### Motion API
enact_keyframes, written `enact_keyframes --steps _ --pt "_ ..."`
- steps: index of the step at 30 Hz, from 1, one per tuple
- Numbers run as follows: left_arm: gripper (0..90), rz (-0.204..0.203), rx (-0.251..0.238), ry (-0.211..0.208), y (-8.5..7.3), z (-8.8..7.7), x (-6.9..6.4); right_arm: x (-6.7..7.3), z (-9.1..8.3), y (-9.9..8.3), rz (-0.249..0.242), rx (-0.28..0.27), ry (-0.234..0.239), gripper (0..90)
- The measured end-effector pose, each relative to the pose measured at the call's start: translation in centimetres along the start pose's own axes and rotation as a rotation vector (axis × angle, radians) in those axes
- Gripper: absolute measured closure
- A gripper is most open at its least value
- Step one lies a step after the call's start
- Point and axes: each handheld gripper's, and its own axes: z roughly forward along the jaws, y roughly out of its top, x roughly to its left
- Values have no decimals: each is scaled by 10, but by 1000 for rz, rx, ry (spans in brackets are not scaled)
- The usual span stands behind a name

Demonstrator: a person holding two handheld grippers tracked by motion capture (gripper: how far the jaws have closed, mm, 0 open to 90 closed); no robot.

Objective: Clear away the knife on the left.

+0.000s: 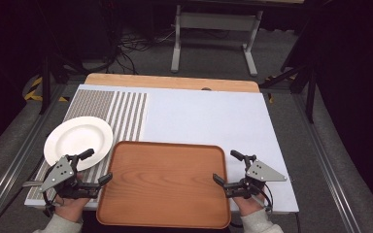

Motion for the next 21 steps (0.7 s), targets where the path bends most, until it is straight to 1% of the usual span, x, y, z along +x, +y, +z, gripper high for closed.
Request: enact_keyframes --steps 2,3,6,8,10,12,13,14,16,17,18,19,20,21 --pt "19 -1 5 -12 2 -2 2 0 0 0 1 -1 0 4" --pt "28 4 13 -22 3 -3 3 0 0 0 2 -2 0 4" --pt "48 -3 33 -55 7 -4 8 -1 0 0 2 -4 1 4" --pt "50 0 49 -68 10 -5 10 -1 0 0 2 -3 1 4" --pt "54 -2 49 -88 15 -7 12 0 0 0 0 -3 3 4" --pt "55 11 66 -98 20 -8 14 -1 0 0 0 -3 3 4" --pt "58 8 72 -105 21 -8 15 -1 0 0 3 0 3 4" --pt "58 18 79 -107 22 -8 16 -1 1 0 2 1 4 4" --pt "61 18 97 -116 25 -9 17 -1 1 0 2 1 5 4" --pt "62 18 97 -116 25 -9 17 -1 1 0 1 0 7 4" --pt "63 37 122 -125 27 -10 19 -1 1 0 1 0 6 4" --pt "65 37 122 -125 27 -10 19 -1 1 0 1 -1 6 4" --pt "66 44 140 -142 30 -10 20 -1 0 0 2 -1 6 4" --pt "66 44 140 -142 30 -10 20 -1 0 0 2 -1 6 4"
